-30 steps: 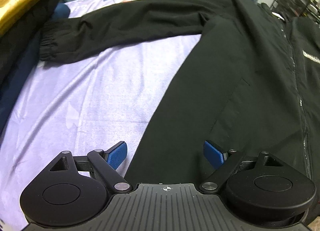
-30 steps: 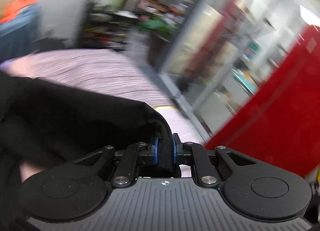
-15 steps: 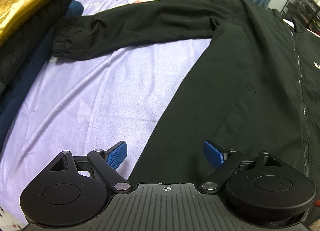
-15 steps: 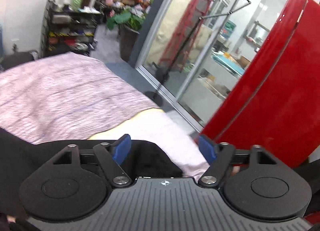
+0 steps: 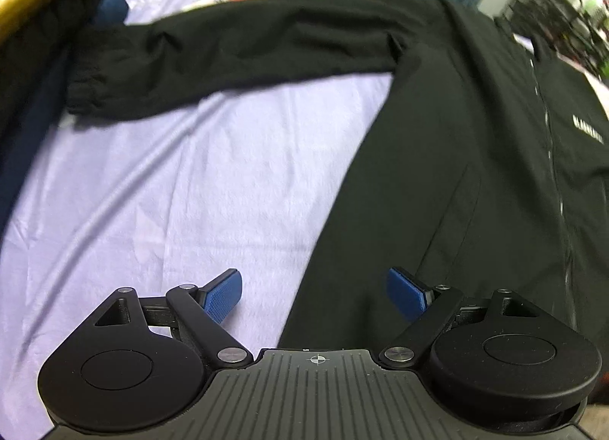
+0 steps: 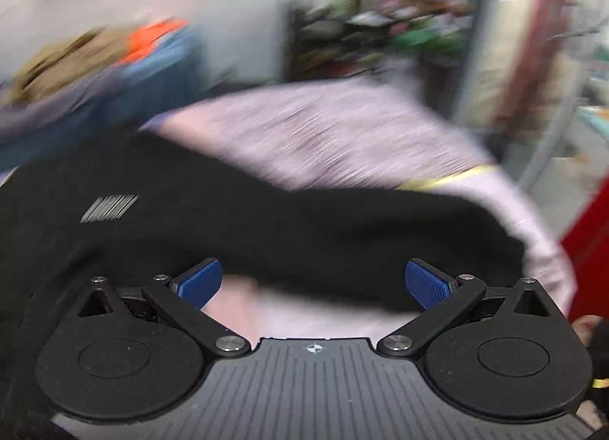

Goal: Fold large clothes

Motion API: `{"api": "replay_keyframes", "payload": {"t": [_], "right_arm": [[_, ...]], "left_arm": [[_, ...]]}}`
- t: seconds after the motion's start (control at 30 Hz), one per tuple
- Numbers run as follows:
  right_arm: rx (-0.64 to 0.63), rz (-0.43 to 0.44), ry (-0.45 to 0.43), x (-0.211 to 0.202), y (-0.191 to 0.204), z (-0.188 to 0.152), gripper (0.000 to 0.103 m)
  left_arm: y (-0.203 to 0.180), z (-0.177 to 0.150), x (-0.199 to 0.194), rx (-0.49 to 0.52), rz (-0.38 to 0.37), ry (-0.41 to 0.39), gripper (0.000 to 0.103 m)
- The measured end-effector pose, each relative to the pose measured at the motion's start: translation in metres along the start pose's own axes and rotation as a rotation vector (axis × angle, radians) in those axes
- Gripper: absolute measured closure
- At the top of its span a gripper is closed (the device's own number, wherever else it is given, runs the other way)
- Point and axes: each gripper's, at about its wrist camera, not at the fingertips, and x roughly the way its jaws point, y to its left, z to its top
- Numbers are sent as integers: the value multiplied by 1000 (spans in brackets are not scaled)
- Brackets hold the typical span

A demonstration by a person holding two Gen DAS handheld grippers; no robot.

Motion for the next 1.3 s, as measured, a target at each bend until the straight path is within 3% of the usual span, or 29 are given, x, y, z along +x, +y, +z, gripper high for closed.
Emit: {"api": "replay_keyframes", "payload": {"t": [0.1,0.17,0.2,0.33,0.5,0.53,0.63,0.67,0.7,0.73,0.83,0.93,1.03,1.1,1.17,1.27,1.3], "right_arm": [[-64,135,115,2,34,-46,11],[-99,183,216,4,53,-75,22],[-115,194,256,4,59,-90,23],[-115,170,373,5,65,-141,24],[-43,158,404,14,69,-169,33],[-43,167,409,16,73,-172,37],[-52,190,439,22,81,-173,74],[-50,191,438,19,84,-173,85],[-44,191,433,15,85,-172,88],[-28,196,433,11,84,-172,91],[22,226,432,-6,70,-163,94],[62,295,416,-37,54,-147,95],[-7,347,442,-71,44,-133,95],[-49,339,502,-84,40,-136,95],[-77,294,564,-83,37,-150,95],[27,232,622,-66,42,-175,95],[28,212,624,-58,49,-178,95]], "left_arm": [[6,-11,5,6,-1,38,0],[12,-19,6,-13,-19,55,0],[15,-24,6,-21,-34,61,0],[17,-39,10,-29,-73,67,0],[-2,-47,14,-13,-93,27,0],[-7,-48,13,1,-108,32,0],[-24,-53,9,88,-127,45,0],[-26,-54,8,108,-118,51,21],[-26,-54,6,106,-115,60,37],[-24,-53,3,85,-134,62,41],[-19,-44,-20,43,-208,16,51],[-18,-35,-56,71,-278,-50,60],[-16,-36,-79,121,-297,-76,68],[-9,-44,-70,133,-276,-44,69],[2,-58,-44,73,-248,35,69],[11,-71,-18,4,-213,69,68],[16,-74,-15,-18,-215,65,63]]}}
